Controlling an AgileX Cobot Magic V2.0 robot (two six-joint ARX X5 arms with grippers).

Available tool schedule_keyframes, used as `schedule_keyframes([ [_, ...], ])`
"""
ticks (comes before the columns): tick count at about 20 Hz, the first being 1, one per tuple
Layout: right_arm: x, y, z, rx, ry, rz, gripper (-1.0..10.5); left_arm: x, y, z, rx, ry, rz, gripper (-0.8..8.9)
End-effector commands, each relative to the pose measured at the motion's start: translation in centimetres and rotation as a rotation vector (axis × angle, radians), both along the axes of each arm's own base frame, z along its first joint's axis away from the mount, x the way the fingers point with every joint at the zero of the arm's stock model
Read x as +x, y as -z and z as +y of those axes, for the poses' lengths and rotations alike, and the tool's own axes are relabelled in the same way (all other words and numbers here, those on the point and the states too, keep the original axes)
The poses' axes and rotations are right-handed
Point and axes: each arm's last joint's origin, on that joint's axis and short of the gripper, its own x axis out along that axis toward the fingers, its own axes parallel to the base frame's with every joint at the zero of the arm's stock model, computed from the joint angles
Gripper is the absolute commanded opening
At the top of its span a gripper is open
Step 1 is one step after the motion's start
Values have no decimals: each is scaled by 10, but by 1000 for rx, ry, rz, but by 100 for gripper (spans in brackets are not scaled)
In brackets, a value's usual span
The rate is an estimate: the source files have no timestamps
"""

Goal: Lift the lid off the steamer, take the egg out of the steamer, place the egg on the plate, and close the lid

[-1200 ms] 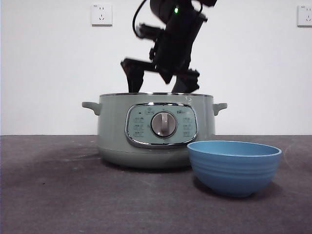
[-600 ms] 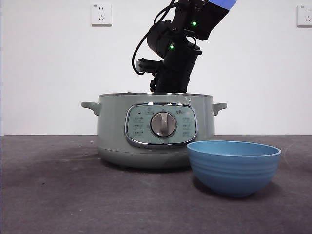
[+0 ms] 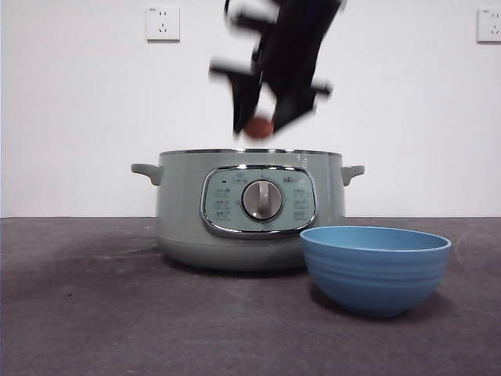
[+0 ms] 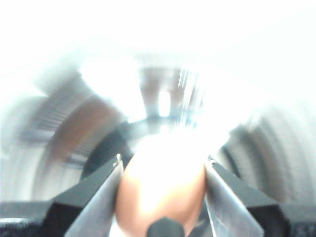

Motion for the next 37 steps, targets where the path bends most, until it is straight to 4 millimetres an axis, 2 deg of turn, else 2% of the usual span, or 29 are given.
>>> schedule_keyframes([
  [1,-23,-31,-15,-8,-9,-6,-17,-4,-10,3,-42,-2,-72,-8],
  [3,-57,-65,-38,-26,-17,2,-17,-4,-10,3,-44,-2,-71,-8],
  [5,-85,-89,-58,-35,-27,-7,-17,-4,-10,2,-44,-2,-71,-8],
  [7,-105,-100,-72,-37,-28,-5,-17,-3,-10,2,-44,-2,-71,-8],
  [9,-124,-99,-85,-34,-29,-6,-17,0,-10,0,-44,-2,-71,-8],
  [11,-140,-84,-96,-34,-22,5,-17,2,-10,-1,-42,1,-66,-8],
  [14,-153,-43,-105,-39,-4,52,-17,4,-10,-2,-41,2,-64,-8],
  [20,-145,47,-97,4,-7,176,-17,4,-9,-2,-39,3,-59,-8],
  [24,-139,90,-92,-35,-3,227,-17,4,-9,-2,-37,3,-55,-8],
  [27,-129,115,-86,-71,0,279,-17,4,-8,-2,-34,3,-51,-8],
  [33,-116,151,-76,-117,0,356,-17,4,-7,-2,-26,2,-37,-8],
  [37,-115,159,-75,-140,-8,377,-16,4,-7,-2,-27,2,-38,-8],
])
